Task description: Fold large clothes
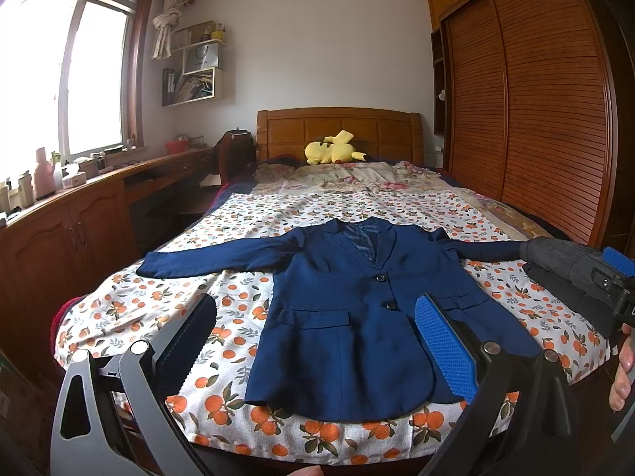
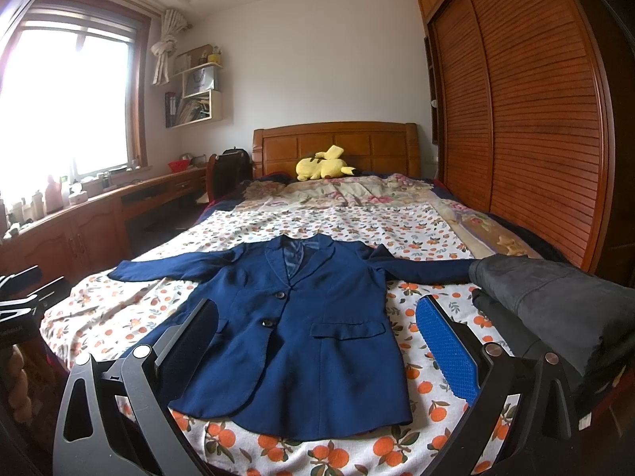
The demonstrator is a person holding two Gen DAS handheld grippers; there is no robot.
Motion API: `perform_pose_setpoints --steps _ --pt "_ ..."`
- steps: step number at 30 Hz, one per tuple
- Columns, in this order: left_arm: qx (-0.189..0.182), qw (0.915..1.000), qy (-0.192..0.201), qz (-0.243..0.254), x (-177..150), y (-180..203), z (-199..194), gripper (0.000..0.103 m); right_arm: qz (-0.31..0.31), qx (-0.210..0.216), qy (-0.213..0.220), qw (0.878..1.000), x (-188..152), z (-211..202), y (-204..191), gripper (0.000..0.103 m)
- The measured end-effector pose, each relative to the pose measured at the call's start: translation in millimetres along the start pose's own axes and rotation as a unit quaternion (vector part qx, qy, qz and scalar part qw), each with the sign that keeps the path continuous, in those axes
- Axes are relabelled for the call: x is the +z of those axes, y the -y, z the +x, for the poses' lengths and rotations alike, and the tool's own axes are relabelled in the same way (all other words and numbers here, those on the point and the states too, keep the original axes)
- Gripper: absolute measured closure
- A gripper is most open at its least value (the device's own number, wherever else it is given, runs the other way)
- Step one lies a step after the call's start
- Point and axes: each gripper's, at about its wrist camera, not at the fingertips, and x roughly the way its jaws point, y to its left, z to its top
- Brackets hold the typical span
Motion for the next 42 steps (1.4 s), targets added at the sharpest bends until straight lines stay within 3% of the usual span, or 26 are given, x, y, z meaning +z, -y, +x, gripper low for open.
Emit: perform_pose_setpoints --steps 23,42 --pt "0.0 1.0 -0.002 -0.001 3.9 -1.2 0.0 0.002 -0.001 0.0 -0.002 1.0 -1.4 2.9 2.8 0.006" --pt "0.015 0.9988 -0.047 -0.007 -28.6 -23.9 60.7 0.002 -0.017 0.023 -0.026 0.999 -12.8 53.3 -18.9 0.006"
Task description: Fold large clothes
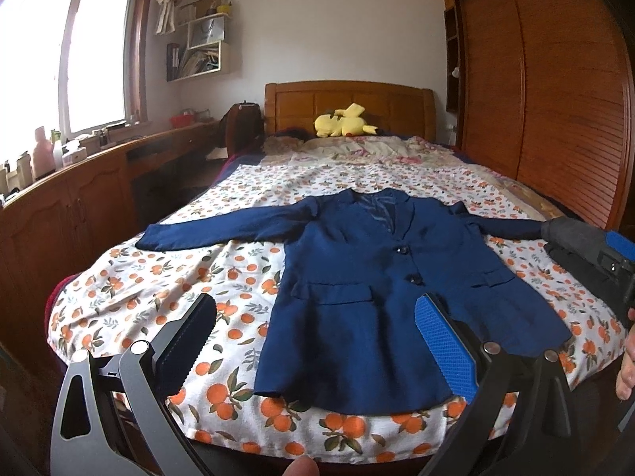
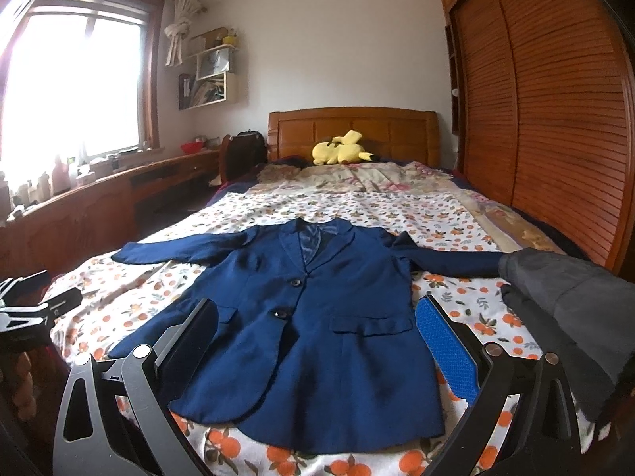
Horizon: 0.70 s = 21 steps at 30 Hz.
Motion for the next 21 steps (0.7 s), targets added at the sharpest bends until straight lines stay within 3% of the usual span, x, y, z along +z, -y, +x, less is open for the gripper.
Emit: perform_pose_setpoints --steps 21 --pt "0.045 0.9982 -0.04 -0.003 -9.7 -47.7 80.5 0.002 -0.02 0.053 -0.017 0.998 2.5 93.0 -26.4 0.006"
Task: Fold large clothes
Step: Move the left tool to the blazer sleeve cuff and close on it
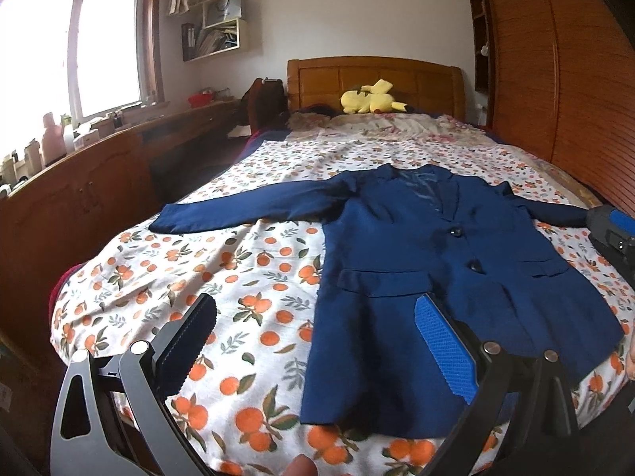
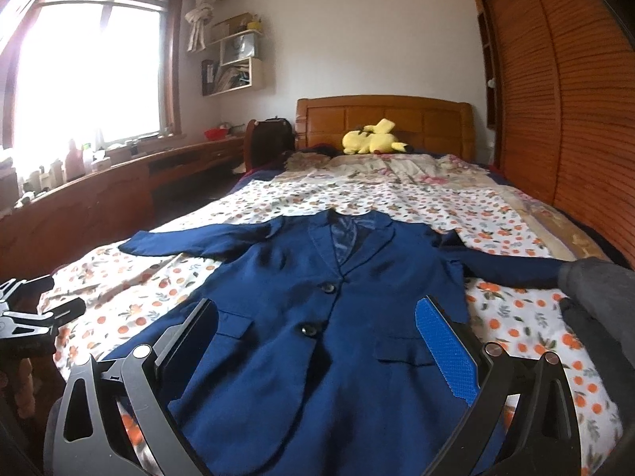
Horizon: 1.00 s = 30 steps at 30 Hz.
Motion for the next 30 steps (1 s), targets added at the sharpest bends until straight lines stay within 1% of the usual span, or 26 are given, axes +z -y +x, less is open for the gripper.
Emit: perform_pose_setpoints --steps 4,9,16,20,26,30 --pt "0.002 1.0 -0.008 0.001 1.5 -5.2 17.1 0.002 -0.01 0.016 -0.006 1.0 -0.1 26.2 -9.4 0.006" --pt "0.014 0.9996 -0.026 0.001 0.1 -11.4 41.5 0.002 -0.019 0.039 -0.015 0.999 2.7 56.8 -24.2 0.006" --pt "0.02 0.9984 -0.051 -0.014 -0.9 -27.0 78.4 0.002 -0.041 0.068 -0.027 0.997 13.4 103.3 -51.7 0.006" --pt "0.024 0.9974 -0.063 -0.025 2.2 -42.2 99.1 0.002 -0.06 0.079 -0.036 0.994 16.4 132.9 -66.4 0.006" --pt "0.033 0.9959 -0.071 -0.046 12.4 -73.1 121.4 0.002 -0.074 0.089 -0.054 0.992 2.8 166.4 -72.8 0.006" --pt "0.042 0.9942 -0.083 -0.054 23.2 -96.0 140.0 0.002 -0.066 0.096 -0.077 0.99 -9.8 182.9 -71.6 0.006"
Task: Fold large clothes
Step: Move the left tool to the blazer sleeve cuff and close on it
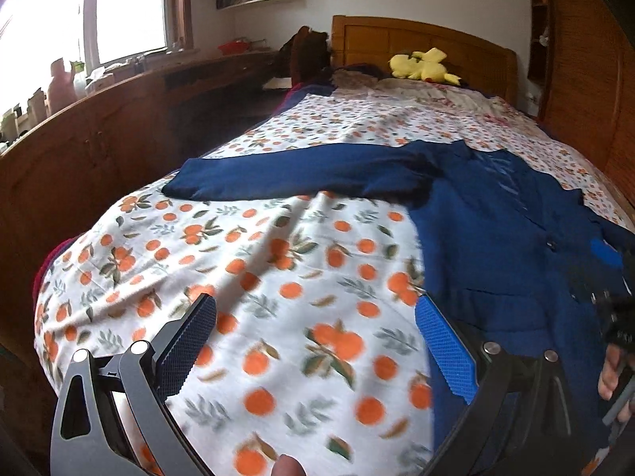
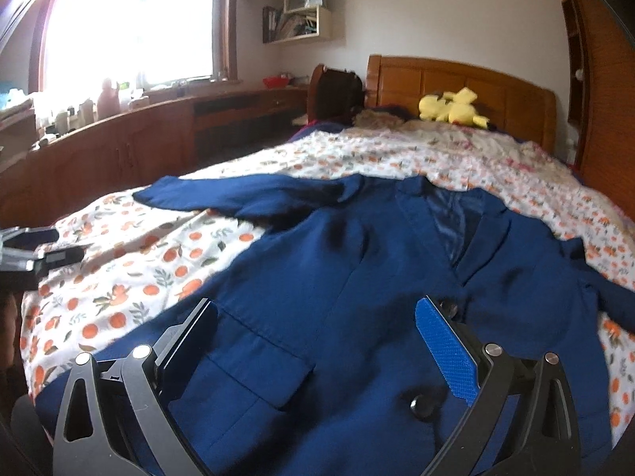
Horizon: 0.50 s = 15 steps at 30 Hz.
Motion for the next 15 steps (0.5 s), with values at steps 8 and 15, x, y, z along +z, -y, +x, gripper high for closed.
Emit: perform_pose_setpoints --steps 8,15 --pt "-0.022 0.9996 -0.013 -0.006 40.1 -25.9 48.2 0.002 -0.001 0.002 -0.009 1.0 -6.1 7.9 -2.1 0.006" --pt "-0.043 0.9985 -0.032 0.01 70.4 -34.1 109.3 0.011 -0.012 -0.003 -0.012 1.0 -10.3 12.0 -6.5 0.006"
